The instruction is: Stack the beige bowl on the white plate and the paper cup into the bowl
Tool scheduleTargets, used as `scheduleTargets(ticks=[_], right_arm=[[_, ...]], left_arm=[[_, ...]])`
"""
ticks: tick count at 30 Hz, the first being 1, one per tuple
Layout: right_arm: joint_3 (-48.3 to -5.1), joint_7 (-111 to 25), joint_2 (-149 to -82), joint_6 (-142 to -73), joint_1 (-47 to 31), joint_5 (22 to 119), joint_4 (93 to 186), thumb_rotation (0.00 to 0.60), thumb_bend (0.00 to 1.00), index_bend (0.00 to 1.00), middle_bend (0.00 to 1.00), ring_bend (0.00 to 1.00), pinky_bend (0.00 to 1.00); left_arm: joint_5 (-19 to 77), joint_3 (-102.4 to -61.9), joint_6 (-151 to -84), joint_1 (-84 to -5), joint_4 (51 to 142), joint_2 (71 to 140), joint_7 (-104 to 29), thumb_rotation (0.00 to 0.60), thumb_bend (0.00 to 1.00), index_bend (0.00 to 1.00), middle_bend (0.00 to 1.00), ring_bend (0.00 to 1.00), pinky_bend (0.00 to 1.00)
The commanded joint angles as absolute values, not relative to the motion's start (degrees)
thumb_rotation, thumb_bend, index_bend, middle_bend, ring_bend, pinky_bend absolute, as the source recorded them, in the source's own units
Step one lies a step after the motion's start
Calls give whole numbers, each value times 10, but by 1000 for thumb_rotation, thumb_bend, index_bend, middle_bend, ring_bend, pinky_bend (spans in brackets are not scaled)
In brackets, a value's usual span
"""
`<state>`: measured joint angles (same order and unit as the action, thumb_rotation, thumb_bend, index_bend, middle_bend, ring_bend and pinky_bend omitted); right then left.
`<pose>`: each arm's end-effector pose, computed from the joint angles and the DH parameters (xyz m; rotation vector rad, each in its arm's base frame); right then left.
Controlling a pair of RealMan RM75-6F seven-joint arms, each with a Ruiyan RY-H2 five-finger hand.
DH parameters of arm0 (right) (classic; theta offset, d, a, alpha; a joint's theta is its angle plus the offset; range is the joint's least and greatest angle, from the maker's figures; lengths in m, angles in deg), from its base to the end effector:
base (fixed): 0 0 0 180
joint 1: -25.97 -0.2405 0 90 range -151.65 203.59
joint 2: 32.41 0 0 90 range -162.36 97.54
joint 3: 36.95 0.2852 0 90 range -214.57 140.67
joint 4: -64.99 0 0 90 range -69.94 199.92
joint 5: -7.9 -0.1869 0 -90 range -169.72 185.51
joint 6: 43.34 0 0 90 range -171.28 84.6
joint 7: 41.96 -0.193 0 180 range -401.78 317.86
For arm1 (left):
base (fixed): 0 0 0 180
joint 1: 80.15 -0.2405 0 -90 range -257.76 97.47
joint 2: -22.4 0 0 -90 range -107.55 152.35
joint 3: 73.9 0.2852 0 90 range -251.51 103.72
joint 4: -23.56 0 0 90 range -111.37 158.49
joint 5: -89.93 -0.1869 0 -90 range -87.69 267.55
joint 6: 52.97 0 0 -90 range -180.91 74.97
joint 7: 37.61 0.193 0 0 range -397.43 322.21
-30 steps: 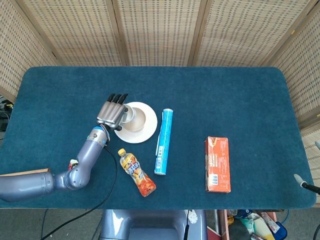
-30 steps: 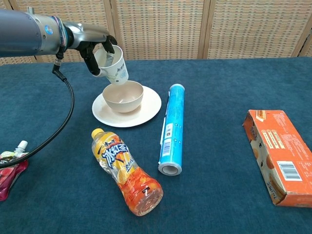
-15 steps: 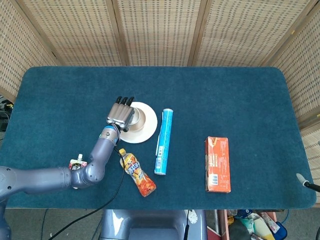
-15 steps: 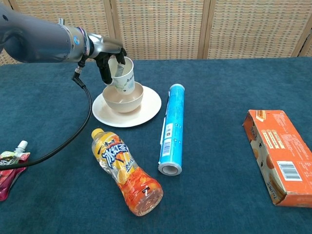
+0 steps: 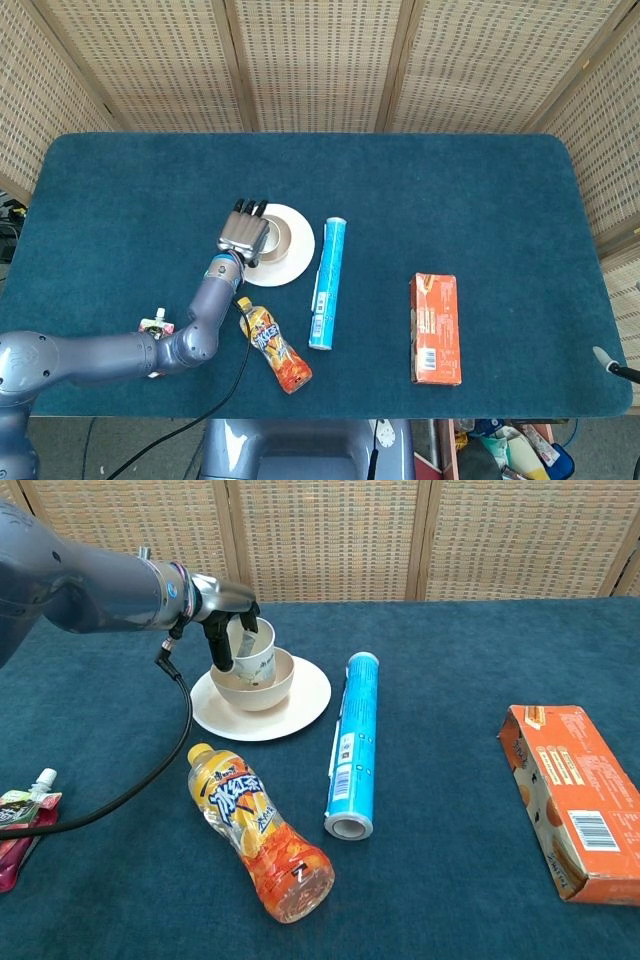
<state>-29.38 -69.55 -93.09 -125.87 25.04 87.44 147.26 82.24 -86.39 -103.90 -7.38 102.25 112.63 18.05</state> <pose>-0.3876 -0.2199 0.2551 1.0833 -1.0981 1.0477 -0.0700 0.4916 -0.0241 -1.8568 -0.8798 -0.4636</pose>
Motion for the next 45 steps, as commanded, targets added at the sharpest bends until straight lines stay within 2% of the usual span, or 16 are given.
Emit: scheduleTargets(ticks=[1, 9, 16, 24, 29, 33, 41, 45], right_arm=[[-293, -698, -931, -1258, 250, 874, 1472, 600, 170, 0, 0, 0, 0], [-293, -703, -931, -1260, 252, 874, 1470, 600, 171, 0, 0, 0, 0], [-293, -703, -930, -1263, 253, 878, 1471, 600, 170, 0, 0, 0, 0], [-293, -698, -928, -1272, 252, 889, 1478, 600, 170, 0, 0, 0, 0], [-293, -689, -927, -1283, 255, 892, 1485, 600, 170, 0, 0, 0, 0], [-293, -680, -927, -1287, 256, 891, 1489, 600, 170, 0, 0, 0, 0], [-295, -636, -929, -1297, 255, 900, 1507, 600, 170, 0, 0, 0, 0], [-295, -612, -933, -1310, 256, 906, 1514, 600, 169, 0, 0, 0, 0]], left_arm=[[822, -861, -1036, -72, 1017, 1131, 177, 600, 417, 501, 0, 0, 0], [805, -856, -1041, -73, 1006, 1141, 165, 600, 365, 352, 0, 0, 0], [777, -864, -1054, -83, 1023, 1131, 136, 600, 362, 326, 0, 0, 0], [677, -896, -1091, -126, 1143, 1051, 51, 600, 362, 299, 0, 0, 0], [566, -907, -1155, -182, 1242, 984, -17, 600, 359, 240, 0, 0, 0], [447, -877, -1226, -239, 1296, 950, -55, 600, 308, 205, 0, 0, 0], [215, -758, -1360, -378, 1348, 920, -132, 600, 211, 123, 0, 0, 0], [145, -706, -1414, -437, 1337, 921, -148, 600, 179, 67, 0, 0, 0]])
